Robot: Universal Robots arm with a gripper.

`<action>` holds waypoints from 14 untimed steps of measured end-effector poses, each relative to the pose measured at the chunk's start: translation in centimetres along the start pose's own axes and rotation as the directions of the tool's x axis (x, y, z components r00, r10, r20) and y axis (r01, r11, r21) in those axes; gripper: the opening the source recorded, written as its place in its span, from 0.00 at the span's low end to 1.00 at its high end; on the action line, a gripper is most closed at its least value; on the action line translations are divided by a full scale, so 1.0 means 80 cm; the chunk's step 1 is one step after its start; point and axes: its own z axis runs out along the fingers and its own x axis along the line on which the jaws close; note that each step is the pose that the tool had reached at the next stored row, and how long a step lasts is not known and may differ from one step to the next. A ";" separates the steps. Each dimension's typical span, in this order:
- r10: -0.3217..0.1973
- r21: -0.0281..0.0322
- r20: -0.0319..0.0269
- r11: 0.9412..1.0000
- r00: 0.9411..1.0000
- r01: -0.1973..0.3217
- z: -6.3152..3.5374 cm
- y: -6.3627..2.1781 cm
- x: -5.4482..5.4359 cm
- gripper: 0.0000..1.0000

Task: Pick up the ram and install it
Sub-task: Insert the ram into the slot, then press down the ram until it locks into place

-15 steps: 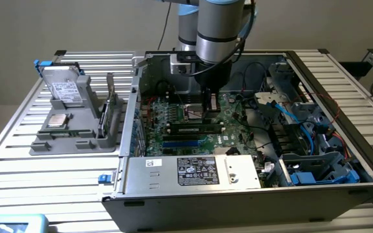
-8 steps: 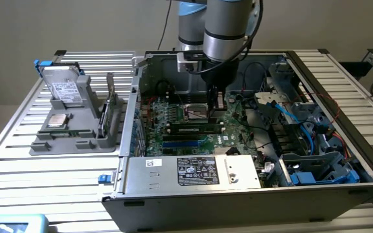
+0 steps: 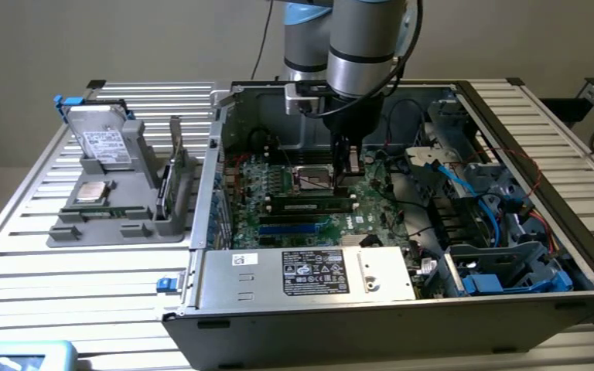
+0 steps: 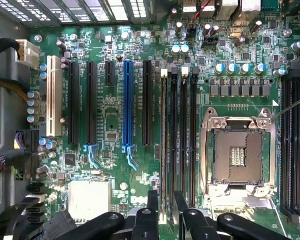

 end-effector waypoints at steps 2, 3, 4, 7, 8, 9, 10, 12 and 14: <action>0.000 0.000 0.000 1.000 1.000 0.000 0.000 0.000 0.000 0.26; 0.000 0.000 0.000 1.000 1.000 0.000 0.000 0.000 0.000 0.26; 0.000 0.000 0.000 1.000 1.000 0.000 0.000 0.000 0.000 0.26; 0.000 0.000 0.000 1.000 1.000 0.000 0.000 0.000 0.000 0.24; 0.000 0.000 0.000 1.000 1.000 0.000 0.000 0.000 0.000 0.18; 0.000 0.000 0.000 1.000 1.000 0.000 0.000 0.000 0.000 0.11; 0.000 0.000 0.000 1.000 1.000 0.000 0.000 0.000 0.000 0.11; 0.000 0.000 0.000 1.000 1.000 0.000 0.000 0.000 0.000 0.11; 0.000 0.002 -0.001 1.000 1.000 0.000 0.000 0.000 0.000 0.11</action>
